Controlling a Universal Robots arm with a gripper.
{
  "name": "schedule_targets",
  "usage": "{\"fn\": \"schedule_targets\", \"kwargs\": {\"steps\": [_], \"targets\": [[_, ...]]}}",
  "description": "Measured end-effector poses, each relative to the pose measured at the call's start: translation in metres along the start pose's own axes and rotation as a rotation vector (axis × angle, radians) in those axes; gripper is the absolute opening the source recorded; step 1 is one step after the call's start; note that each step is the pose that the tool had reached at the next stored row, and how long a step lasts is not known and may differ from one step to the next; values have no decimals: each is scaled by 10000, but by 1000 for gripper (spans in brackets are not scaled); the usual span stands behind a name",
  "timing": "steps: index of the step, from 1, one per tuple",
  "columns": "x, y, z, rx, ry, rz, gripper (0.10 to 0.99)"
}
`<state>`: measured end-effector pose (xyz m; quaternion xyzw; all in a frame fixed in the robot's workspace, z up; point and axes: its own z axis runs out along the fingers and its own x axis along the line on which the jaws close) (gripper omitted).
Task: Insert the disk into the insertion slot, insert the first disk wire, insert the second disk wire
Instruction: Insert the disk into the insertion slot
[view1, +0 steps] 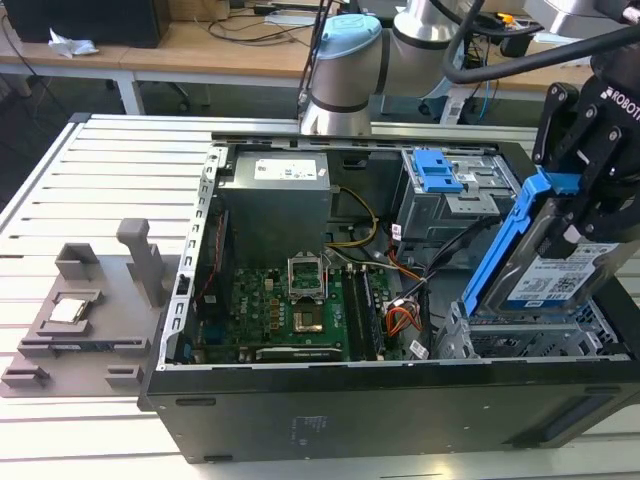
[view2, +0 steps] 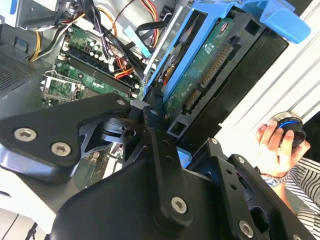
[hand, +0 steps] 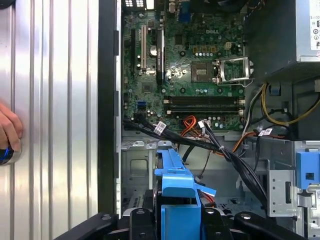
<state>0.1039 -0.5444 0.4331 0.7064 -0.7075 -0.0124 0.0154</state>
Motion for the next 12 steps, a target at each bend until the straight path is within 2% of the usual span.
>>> {"fn": "schedule_targets", "kwargs": {"steps": [4,7,9,12], "targets": [[4,0,15,1,20,-381,365],[5,6,51,2,20,-444,365],[6,6,98,1,21,-443,365],[5,1,214,2,23,-443,365]]}}
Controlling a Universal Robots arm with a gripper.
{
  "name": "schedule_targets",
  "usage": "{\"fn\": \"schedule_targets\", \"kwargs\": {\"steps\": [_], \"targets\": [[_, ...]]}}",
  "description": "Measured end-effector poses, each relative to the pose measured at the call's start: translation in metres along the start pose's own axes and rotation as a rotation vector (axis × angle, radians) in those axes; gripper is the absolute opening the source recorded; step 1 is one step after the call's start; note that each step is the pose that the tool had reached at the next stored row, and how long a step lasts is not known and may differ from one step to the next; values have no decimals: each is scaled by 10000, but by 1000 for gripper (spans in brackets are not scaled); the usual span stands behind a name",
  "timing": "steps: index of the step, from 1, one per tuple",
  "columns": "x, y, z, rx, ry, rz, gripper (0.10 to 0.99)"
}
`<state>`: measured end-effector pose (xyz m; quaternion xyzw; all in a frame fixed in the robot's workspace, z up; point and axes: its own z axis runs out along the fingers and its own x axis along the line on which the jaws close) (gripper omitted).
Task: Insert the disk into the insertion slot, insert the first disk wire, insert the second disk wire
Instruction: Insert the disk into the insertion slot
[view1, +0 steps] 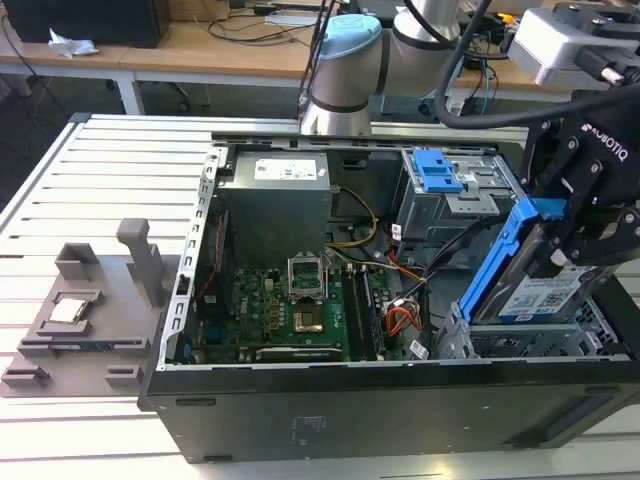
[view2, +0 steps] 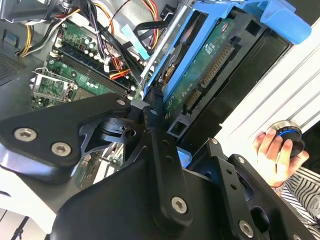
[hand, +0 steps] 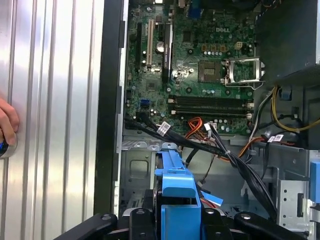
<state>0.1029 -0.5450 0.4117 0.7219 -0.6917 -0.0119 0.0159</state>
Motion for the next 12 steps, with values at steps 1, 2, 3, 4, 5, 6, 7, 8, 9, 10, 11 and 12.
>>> {"fn": "schedule_targets", "kwargs": {"steps": [1,2,3,4,5,6,7,8,9,10,11,12], "targets": [[0,0,14,0,-1,0,365],[0,-1,30,0,-1,0,365],[0,-1,38,0,-1,0,365],[0,-2,44,0,-1,0,365],[0,-2,52,0,-1,0,365],[0,-2,60,0,-2,0,365],[0,-2,67,0,-1,0,365],[0,-3,77,0,-1,0,365],[0,-3,85,0,0,0,365],[0,-4,95,0,-1,0,365],[0,-4,102,0,-1,0,365],[0,-4,107,1,-2,0,365]]}}
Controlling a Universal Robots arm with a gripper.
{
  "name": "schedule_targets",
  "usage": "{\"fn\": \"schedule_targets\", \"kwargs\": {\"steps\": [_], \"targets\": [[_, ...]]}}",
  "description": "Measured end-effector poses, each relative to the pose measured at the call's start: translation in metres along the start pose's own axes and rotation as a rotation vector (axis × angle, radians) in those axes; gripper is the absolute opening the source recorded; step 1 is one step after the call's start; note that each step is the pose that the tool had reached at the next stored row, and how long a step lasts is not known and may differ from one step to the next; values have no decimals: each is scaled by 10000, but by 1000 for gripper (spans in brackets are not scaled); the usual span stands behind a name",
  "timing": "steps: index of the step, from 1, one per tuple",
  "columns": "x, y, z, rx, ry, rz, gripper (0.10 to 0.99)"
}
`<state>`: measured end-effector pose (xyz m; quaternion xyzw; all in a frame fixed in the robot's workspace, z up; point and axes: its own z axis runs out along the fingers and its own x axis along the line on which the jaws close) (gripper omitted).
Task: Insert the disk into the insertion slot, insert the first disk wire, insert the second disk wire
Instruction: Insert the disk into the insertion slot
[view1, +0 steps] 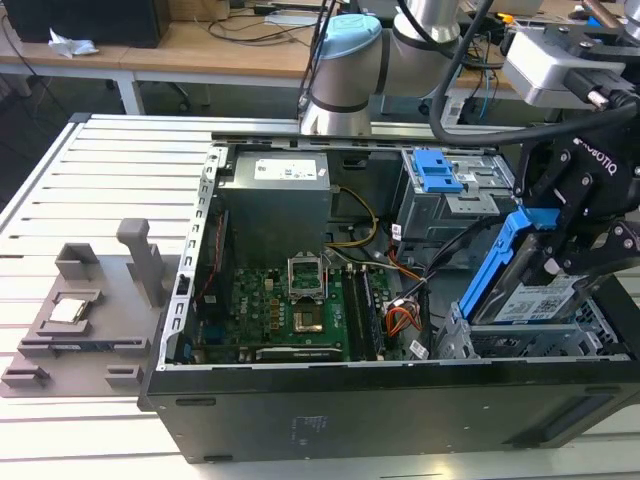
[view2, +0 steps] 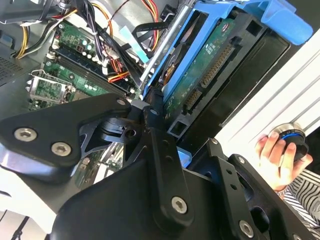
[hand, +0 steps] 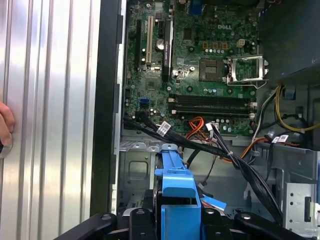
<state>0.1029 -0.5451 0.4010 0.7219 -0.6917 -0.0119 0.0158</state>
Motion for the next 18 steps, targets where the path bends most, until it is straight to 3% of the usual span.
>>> {"fn": "schedule_targets", "kwargs": {"steps": [15,18], "targets": [[-1,-4,96,0,0,-1,365],[-1,-4,97,-1,-1,-1,439]]}}
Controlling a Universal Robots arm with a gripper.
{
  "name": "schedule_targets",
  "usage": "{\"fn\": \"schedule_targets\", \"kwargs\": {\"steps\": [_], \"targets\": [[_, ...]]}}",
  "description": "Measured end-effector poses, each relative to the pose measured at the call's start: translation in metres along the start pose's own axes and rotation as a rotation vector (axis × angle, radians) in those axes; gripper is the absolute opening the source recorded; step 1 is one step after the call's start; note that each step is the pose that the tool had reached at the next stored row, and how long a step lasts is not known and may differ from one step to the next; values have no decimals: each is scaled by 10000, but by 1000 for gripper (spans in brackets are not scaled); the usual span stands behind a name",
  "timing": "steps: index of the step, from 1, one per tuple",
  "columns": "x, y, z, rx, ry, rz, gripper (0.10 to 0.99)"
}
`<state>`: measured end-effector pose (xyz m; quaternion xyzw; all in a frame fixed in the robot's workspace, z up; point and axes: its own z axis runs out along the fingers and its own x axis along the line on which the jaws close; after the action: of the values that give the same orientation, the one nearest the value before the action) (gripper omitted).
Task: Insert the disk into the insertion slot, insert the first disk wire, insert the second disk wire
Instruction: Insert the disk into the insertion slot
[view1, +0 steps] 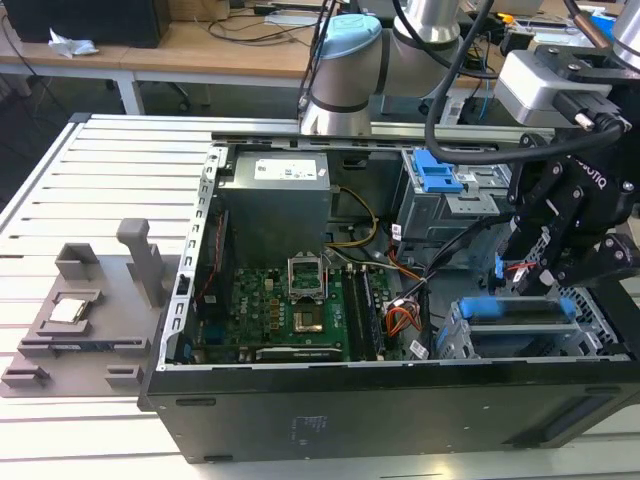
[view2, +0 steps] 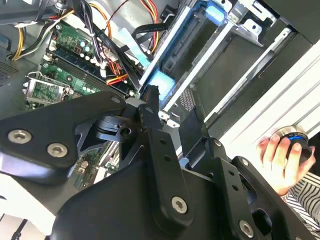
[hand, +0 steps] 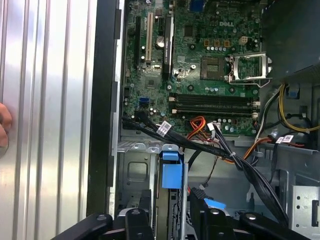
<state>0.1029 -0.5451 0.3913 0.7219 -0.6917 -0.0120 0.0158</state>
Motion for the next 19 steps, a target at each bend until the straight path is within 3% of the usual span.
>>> {"fn": "schedule_targets", "kwargs": {"steps": [9,14,19], "targets": [[0,0,0,0,2,0,427],[0,0,1,0,1,0,118],[0,0,1,1,2,0,106]]}}
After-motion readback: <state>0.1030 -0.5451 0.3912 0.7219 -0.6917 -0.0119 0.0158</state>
